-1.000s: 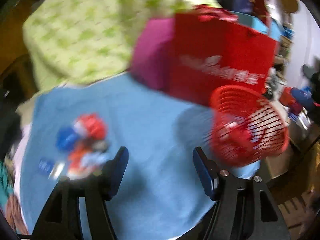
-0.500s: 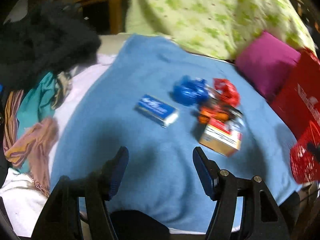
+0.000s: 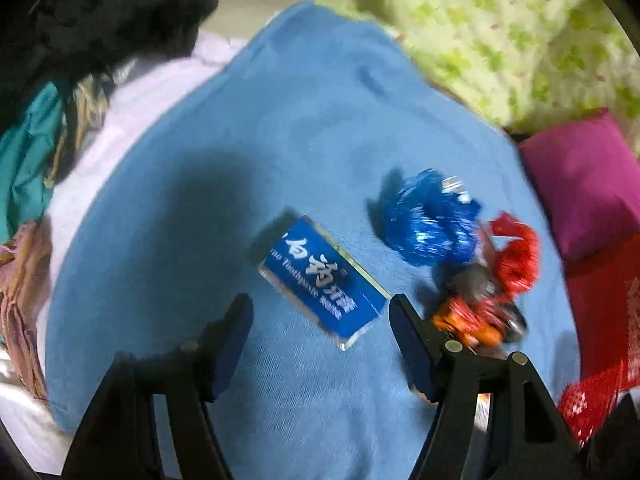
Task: Collect trash
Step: 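Grasp the blue toothpaste box with the left gripper while the right gripper grasps the medicine box, then carry both boxes to the red mesh basket and open both grippers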
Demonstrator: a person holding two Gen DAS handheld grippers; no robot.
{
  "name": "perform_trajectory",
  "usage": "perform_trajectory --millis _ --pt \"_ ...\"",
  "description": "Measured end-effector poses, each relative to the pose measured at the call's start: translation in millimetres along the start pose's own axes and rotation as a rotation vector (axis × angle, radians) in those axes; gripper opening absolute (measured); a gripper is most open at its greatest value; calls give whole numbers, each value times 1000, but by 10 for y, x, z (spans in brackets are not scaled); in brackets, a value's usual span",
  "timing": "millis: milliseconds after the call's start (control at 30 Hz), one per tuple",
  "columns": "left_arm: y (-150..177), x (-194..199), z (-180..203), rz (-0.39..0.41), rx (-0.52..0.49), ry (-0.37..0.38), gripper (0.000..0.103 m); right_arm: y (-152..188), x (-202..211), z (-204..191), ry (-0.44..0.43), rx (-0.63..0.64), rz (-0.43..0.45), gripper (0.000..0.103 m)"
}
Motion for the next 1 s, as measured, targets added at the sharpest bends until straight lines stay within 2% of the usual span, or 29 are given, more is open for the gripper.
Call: perform_trajectory --millis 167,433,600,700,733,800,967,1000 --pt "-12 -258 71 -80 77 -8 71 -54 -152 62 -21 41 -8 76" --pt "19 -495 192 -145 79 -5 71 -72 -425 116 -25 80 -44 76" --pt "69 -588 126 -164 108 20 71 -8 -537 30 -21 95 -60 76" --pt "95 -603 104 -164 106 34 64 73 -686 -39 45 135 -109 73" --pt "101 -598 96 -161 101 33 59 112 -732 -63 57 152 -128 60" --pt "91 -565 94 -152 92 47 53 164 -758 -108 91 172 -133 57" --pt "146 -368 157 -114 31 93 28 279 -621 -239 42 93 -120 55" --pt "157 -344 181 -111 16 95 26 314 -577 -253 32 80 -118 55"
Point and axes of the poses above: each gripper's, at about its wrist camera, not at the fingertips, and x roughly against the way its jaws point, z to its right, y to its underside, the point moved 7 cm from there along -x, roughly the way its jaws point, and after that the axes turned 10 degrees about -y, right-handed, at the moved point
